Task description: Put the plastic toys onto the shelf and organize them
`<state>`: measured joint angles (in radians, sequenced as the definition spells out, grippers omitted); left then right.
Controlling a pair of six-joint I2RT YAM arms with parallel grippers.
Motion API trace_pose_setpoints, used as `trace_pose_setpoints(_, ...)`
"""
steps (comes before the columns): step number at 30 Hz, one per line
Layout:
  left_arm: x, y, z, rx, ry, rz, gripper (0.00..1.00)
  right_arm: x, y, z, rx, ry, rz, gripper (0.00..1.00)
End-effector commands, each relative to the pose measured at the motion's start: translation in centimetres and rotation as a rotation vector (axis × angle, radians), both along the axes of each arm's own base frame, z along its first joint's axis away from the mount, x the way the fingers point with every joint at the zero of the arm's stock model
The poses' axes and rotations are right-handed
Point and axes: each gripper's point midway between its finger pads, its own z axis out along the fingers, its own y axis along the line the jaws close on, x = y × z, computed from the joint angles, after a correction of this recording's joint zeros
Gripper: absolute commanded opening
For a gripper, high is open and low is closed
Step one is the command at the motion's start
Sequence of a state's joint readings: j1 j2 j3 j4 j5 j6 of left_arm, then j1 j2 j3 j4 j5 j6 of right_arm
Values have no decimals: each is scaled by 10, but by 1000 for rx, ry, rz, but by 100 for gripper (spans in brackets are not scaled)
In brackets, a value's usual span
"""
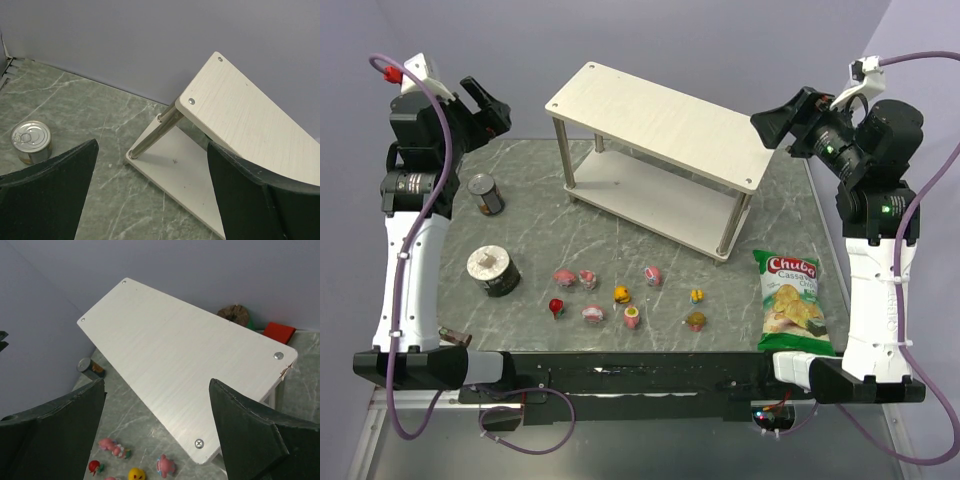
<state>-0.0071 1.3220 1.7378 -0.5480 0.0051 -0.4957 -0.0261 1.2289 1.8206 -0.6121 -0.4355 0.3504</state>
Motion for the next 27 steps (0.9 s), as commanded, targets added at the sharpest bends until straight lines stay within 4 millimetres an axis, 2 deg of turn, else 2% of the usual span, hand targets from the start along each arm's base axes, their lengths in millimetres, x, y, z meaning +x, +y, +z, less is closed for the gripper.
trace_pose_setpoints(1,-14,7,22,-24,-66,45,96,-23,1,24,-5,-68,5,91)
trace_pose_setpoints(3,-13,16,14,-60,-52,106,96,-27,10,22,-25,-76,69,90)
trace_pose_setpoints(4,-16,20,17,-52,-71,130,96,-28,16,20,-34,-76,115,88)
trace_pose_setpoints(5,-14,22,7,-42,-59,137,96,-36,29,21,-43,-90,205,86)
trace_pose_setpoints(7,-18,29,9,-36,-92,172,96,-37,39,11,-40,-77,263,84)
trace_pose_setpoints(8,-16,30,-4,-42,-71,184,96,-35,39,8,-59,-84,259,83)
trace_pose_setpoints(9,-15,31,-6,-57,-74,193,96,-38,53,-1,-72,-71,298,83)
trace_pose_setpoints(10,-18,32,-5,-66,-84,199,96,-42,57,-2,-92,-83,299,84)
trace_pose_setpoints(12,-16,25,-16,-63,-71,159,96,-42,62,-11,-164,-98,288,84)
trace_pose_setpoints(13,-15,22,-18,-60,-67,140,96,-51,79,-12,-184,-113,338,84)
trace_pose_setpoints(15,-14,8,-28,-14,-47,48,96,-56,90,-15,-208,-129,370,84)
trace_pose_setpoints(16,-13,5,-31,21,-42,15,96,-65,97,-14,-204,-146,404,84)
trace_pose_setpoints(17,-13,1,-36,40,-38,-14,96,-67,102,-21,-202,-138,424,84)
trace_pose_setpoints(18,-13,1,-38,31,-41,-10,96,-70,106,-18,-197,-163,437,84)
trace_pose_setpoints(19,-14,0,-45,28,-35,-13,96,-81,113,-15,-193,-187,460,86)
trace_pose_setpoints(22,-13,-1,-51,16,-44,-17,96,-89,125,-32,-226,-174,485,88)
trace_pose_setpoints(27,-10,-8,-60,1,-23,-51,96,-117,155,-61,-298,-140,607,88)
